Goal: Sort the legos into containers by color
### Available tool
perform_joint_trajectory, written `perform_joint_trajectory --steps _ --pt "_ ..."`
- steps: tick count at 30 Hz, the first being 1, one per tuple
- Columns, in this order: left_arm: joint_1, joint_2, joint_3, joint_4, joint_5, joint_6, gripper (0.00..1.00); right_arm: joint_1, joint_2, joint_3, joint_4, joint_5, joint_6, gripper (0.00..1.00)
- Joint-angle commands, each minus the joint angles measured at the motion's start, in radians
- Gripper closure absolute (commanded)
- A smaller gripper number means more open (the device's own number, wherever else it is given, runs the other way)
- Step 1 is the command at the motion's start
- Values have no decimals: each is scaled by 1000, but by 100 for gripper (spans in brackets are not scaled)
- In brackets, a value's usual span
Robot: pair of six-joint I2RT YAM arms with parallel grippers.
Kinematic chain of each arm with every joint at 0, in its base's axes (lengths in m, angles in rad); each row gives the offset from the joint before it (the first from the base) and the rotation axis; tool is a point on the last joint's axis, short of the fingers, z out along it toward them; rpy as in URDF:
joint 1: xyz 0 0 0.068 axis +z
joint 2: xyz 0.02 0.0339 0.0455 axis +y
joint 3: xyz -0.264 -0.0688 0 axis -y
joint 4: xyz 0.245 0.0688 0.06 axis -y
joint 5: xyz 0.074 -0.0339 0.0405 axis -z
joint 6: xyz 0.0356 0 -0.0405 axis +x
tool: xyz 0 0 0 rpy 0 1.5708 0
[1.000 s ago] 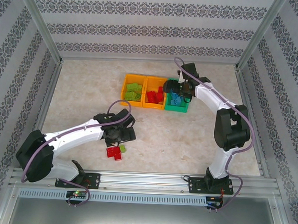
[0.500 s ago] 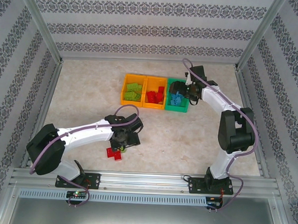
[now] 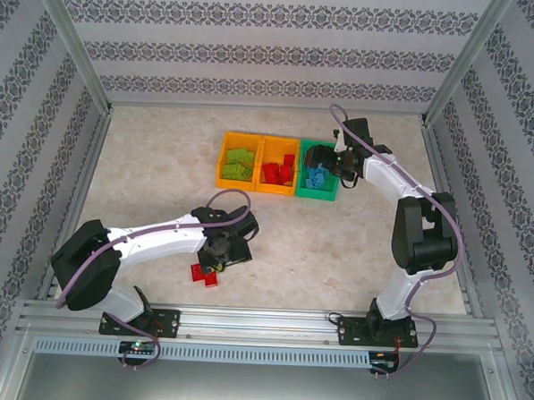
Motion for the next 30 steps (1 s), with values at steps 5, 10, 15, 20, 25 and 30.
perform_joint_trajectory --steps 5,10,15,20,25,30 --pt "-17 53 40 -42 -19 12 18 -19 -35 -10 10 -27 -11 6" --pt "-16 70 64 -39 -24 32 19 -33 -49 -27 15 -25 -7 6" --pt "-16 106 110 -42 -24 65 21 -38 -55 -41 16 -24 -8 6" --pt "-17 140 132 -39 -16 85 22 -47 -68 -53 17 -22 -10 6" --pt "-16 148 155 -39 -27 109 22 -53 -74 -61 18 -23 -7 5" --pt "-17 132 180 -78 -51 116 22 -54 -70 -66 26 -32 -1 5"
